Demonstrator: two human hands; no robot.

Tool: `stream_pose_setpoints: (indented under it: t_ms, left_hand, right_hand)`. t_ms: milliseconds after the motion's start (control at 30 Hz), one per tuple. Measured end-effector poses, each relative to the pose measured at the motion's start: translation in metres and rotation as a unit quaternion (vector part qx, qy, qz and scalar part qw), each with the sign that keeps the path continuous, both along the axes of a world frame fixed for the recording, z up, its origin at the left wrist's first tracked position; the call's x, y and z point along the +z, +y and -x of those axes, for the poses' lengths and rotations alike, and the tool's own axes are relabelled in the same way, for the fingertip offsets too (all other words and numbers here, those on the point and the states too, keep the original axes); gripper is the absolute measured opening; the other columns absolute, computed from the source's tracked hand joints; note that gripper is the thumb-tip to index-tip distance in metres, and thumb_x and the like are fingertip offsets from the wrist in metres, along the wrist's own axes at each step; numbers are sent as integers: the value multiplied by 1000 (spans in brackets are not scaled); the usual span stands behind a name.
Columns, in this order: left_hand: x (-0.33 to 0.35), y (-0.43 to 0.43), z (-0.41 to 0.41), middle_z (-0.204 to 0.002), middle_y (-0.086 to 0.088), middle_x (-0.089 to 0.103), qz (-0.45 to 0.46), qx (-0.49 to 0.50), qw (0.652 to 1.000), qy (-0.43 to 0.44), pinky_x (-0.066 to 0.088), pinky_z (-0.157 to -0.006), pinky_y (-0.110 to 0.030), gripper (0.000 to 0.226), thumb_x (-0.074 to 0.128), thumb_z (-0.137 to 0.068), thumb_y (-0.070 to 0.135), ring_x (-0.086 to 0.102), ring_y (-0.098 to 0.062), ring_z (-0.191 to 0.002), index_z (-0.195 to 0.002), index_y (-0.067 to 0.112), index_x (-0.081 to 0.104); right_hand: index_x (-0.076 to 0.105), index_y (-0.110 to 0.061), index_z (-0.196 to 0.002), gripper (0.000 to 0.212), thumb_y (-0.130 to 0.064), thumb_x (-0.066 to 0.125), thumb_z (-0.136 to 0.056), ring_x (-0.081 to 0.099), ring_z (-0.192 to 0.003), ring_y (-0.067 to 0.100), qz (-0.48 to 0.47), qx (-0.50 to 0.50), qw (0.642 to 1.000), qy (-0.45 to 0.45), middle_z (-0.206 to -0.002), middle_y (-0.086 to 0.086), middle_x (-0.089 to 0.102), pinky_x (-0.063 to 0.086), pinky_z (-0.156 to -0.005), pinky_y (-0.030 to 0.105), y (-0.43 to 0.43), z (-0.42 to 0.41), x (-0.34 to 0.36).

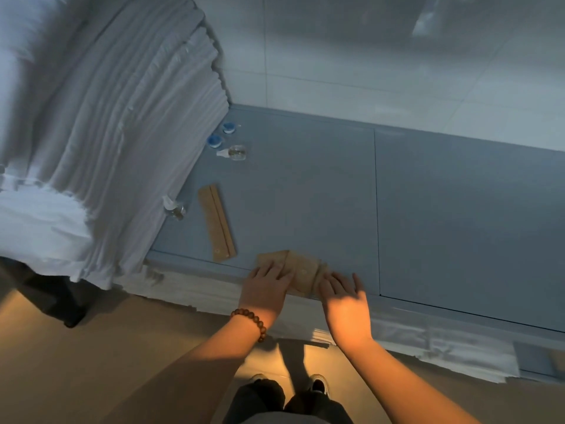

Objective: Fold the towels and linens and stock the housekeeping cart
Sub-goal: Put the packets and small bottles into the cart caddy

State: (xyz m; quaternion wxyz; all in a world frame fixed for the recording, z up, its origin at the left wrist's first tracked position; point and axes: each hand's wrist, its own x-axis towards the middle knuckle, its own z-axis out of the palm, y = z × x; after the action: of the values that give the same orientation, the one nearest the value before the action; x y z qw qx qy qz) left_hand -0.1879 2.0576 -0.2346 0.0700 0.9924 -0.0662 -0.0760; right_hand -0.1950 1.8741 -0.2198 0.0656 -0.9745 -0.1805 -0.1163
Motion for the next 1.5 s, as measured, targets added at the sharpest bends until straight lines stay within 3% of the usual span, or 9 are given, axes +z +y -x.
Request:
stream_pose_setpoints:
  t_ms: [133,333,467,633,700,800,1067,1367,1500]
  left_hand:
    - [22,7,-1,-148,-3,44,104,0,993,-52,31,-109,-34,40,44,-99,12,42,-24,-136,-136,24,54]
    - [60,23,0,-130,-6,62,152,45,979,-125,45,-100,-38,33,59,-92,6,58,-28,-119,-123,17,67]
    - [89,36,10,-93,-10,75,158,51,960,-224,60,-58,-42,37,85,-59,-8,72,-29,-77,-90,11,78]
    - [112,51,33,-92,-10,74,140,105,933,-315,59,-57,-37,22,64,-75,6,72,-27,-78,-90,11,79]
    - [122,53,47,-93,-7,75,112,143,927,-329,58,-55,-35,28,54,-77,14,72,-25,-80,-90,15,79]
    - [138,52,69,-96,-3,74,69,198,910,-359,58,-60,-30,34,47,-78,20,72,-21,-83,-91,16,78]
    - [168,22,163,-102,-5,73,-7,391,815,-428,59,-65,-37,22,61,-83,15,71,-24,-86,-96,14,78]
    - [200,-28,302,-104,-8,72,-139,547,686,-460,58,-70,-39,24,56,-87,12,70,-25,-90,-98,11,77]
    - [219,-51,362,-102,-8,73,-208,607,617,-455,59,-70,-37,25,70,-77,-2,70,-25,-89,-97,10,78]
  right_hand:
    - [69,-15,-75,34,-1,81,-47,64,-76,27,-49,-9,999,-21,-80,2,67,47,-76,35,-4,-7,14]
    - [72,-16,-79,18,-9,73,-62,63,-77,29,-123,-9,991,-44,-84,2,67,46,-71,37,-2,-14,40]
    - [73,-16,-81,25,-3,76,-60,64,-77,31,-135,24,988,-73,-85,3,68,37,-74,37,12,-24,54]
    - [74,-19,-82,26,-6,81,-60,65,-79,31,-155,91,980,-85,-84,2,68,45,-75,38,36,-36,70]
    - [74,-20,-82,15,-18,64,-71,63,-81,29,-166,129,972,-107,-86,1,68,36,-75,35,43,-39,76]
    - [74,-21,-82,29,-26,47,-72,52,-87,22,-197,188,954,-121,-87,-1,68,34,-75,34,53,-43,85]
    - [74,-18,-92,35,-6,64,-61,60,-80,29,-266,398,876,-52,-91,0,68,42,-76,40,87,-15,116]
    - [73,-13,-91,29,4,68,-68,59,-90,28,-291,600,744,20,-96,1,69,35,-81,39,126,99,160]
    - [73,-11,-92,29,6,74,-70,62,-89,31,-309,669,673,63,-97,2,69,37,-83,39,142,160,181]
